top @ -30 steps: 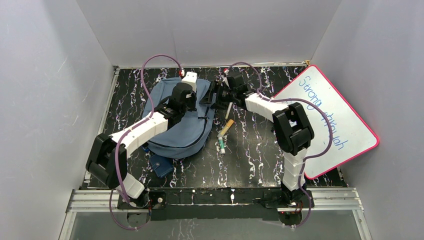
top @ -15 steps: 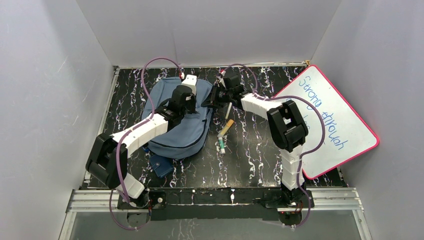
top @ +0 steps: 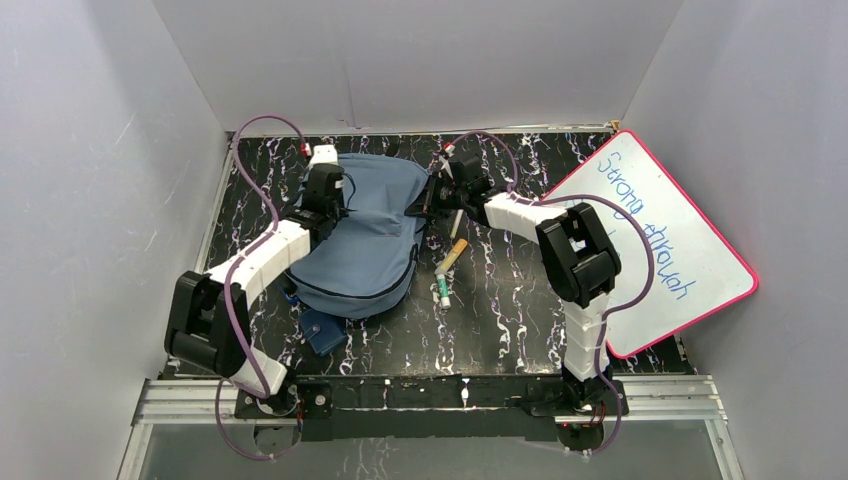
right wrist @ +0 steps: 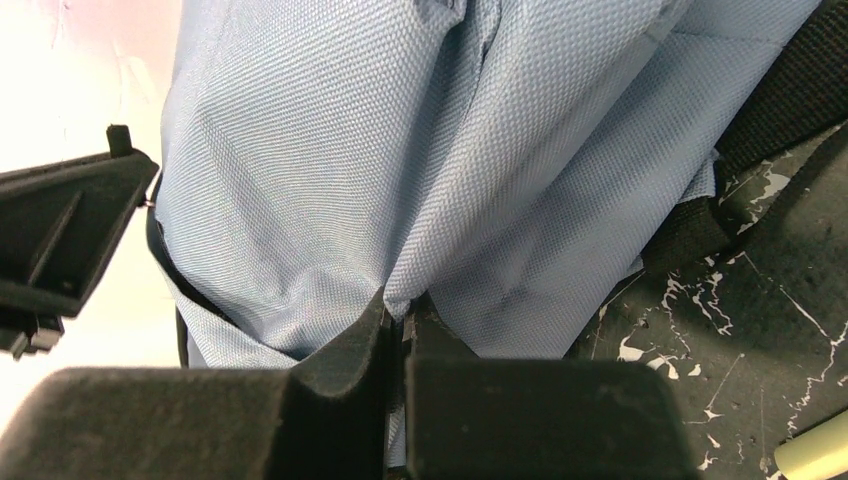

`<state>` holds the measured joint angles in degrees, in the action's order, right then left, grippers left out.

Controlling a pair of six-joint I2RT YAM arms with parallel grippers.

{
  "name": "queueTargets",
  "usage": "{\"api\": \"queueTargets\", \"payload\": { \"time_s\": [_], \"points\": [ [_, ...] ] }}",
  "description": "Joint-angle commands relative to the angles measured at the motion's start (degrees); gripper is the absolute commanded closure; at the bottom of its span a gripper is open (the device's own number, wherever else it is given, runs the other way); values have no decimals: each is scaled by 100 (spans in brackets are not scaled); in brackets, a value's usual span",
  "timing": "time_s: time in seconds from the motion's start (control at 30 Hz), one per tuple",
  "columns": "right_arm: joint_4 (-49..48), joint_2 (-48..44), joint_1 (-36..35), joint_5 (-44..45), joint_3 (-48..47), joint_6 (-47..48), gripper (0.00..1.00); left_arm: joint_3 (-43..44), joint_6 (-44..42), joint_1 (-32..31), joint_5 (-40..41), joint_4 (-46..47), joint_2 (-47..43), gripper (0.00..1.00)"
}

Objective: Pack the student bag
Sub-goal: Unzip the student bag at the center of the board.

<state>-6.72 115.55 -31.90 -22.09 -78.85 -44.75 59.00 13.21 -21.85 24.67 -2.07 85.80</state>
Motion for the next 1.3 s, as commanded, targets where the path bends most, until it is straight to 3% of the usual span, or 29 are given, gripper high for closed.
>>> {"api": "queueTargets", "payload": {
  "time_s": [0.0, 0.33, 0.5, 0.67, 0.77, 1.0, 1.17, 1.27],
  "points": [
    [35, -320, 35, 12, 105, 219, 100, 253, 289, 568, 946, -528, -211, 100],
    [36, -507, 39, 9, 232, 342, 100, 7, 514, 1748, 432, -758, -230, 100],
    [-21, -542, 39, -175, 247, 390, 100, -5, 682, 2044, -76, -681, -124, 100],
    [-108, -524, 43, -408, 230, 397, 100, 6, 899, 2164, -669, -709, -153, 56],
    [-149, -548, 40, -494, 222, 381, 100, -39, 1066, 2176, -686, -970, -413, 42],
    [-179, -664, 42, -484, 273, 388, 99, -652, 2599, 2176, -369, -2303, -1655, 39],
    [-189, -674, 40, -532, 273, 371, 99, -919, 4075, 2176, -442, -3898, -2178, 39],
    [-202, -666, 43, -542, 274, 347, 99, -1035, 4490, 2176, -463, -4567, -2516, 39]
  ]
}}
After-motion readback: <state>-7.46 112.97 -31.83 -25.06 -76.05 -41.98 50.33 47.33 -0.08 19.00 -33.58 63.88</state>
